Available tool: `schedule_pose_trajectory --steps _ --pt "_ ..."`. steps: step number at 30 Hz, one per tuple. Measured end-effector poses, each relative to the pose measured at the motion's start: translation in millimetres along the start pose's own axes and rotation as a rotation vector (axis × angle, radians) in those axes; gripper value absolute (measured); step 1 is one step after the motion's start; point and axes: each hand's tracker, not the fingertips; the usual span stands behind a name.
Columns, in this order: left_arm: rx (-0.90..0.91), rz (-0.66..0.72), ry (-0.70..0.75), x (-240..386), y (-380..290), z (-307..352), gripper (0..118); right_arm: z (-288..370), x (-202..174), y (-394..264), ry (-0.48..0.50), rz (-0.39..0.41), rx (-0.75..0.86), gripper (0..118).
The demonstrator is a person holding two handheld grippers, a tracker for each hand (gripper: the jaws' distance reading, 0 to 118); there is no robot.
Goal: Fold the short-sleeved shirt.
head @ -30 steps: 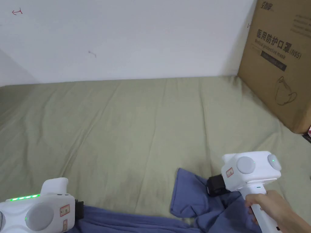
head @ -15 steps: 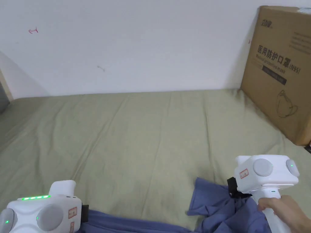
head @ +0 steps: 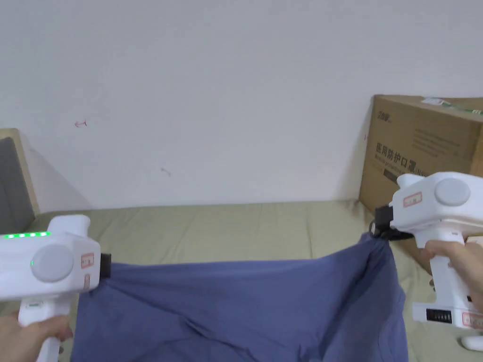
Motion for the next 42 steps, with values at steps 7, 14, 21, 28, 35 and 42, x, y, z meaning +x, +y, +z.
schedule_pose_trajectory --steps 7,14,21,28,35,42 --pt "0.179 -0.016 0.056 -1.5 106.7 55.0 3 72.1 -29.5 85.3 -0.031 0.026 0.182 3" --pt "0.297 0.074 0.074 -10.5 201.4 81.0 3 112.9 -50.8 168.2 -0.015 -0.027 0.348 3" --pt "0.353 0.061 0.105 -17.9 272.7 78.2 3 132.4 -70.7 252.3 0.026 -0.09 0.422 3" --pt "0.448 0.052 0.171 -24.5 308.0 64.5 3 150.2 -92.5 285.5 0.061 -0.073 0.519 3" --pt "0.353 -0.086 0.257 -10.0 253.7 -8.2 3 81.6 -98.4 223.8 -0.01 -0.01 0.38 3" --pt "0.086 -0.06 0.235 1.3 129.4 -140.5 3 -69.0 -53.9 124.6 -0.07 -0.048 0.101 3"
